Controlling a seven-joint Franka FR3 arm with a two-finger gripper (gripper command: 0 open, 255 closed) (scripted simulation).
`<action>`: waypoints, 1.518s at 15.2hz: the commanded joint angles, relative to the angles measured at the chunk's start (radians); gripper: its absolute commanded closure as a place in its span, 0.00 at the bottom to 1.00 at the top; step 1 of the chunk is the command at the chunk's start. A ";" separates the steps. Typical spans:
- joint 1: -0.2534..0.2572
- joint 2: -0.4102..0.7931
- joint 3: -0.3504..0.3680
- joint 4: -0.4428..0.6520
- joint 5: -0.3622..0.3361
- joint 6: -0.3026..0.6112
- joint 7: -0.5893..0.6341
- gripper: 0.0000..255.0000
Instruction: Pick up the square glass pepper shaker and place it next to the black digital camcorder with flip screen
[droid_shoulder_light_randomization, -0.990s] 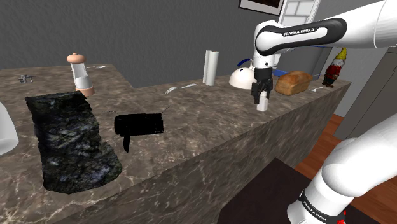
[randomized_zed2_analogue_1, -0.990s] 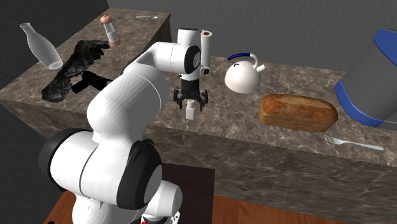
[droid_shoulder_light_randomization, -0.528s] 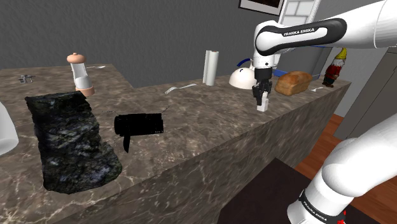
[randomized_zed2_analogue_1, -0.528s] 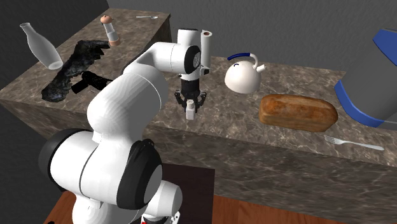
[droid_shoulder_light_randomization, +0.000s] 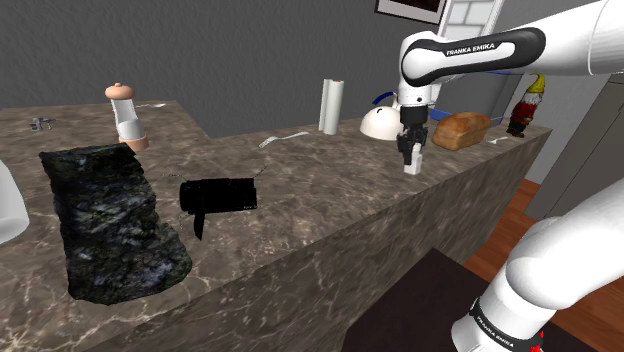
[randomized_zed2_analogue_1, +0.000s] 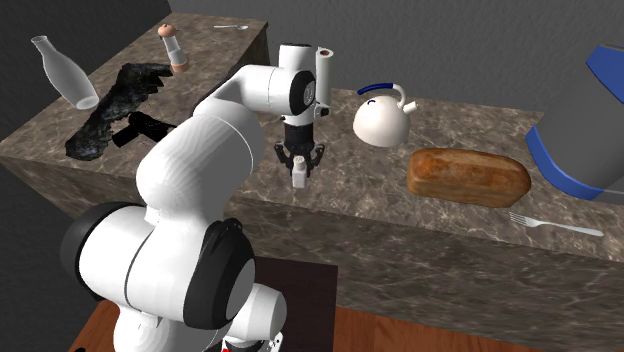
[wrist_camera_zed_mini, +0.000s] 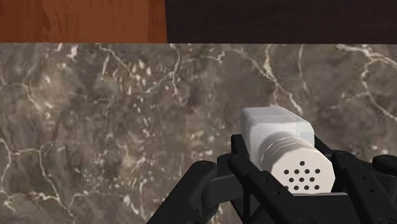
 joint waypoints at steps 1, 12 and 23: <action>0.000 -0.001 0.001 0.019 0.000 -0.020 -0.001 1.00; 0.002 0.008 0.006 0.176 0.003 -0.167 -0.012 1.00; 0.004 0.045 0.010 0.361 0.006 -0.316 -0.026 1.00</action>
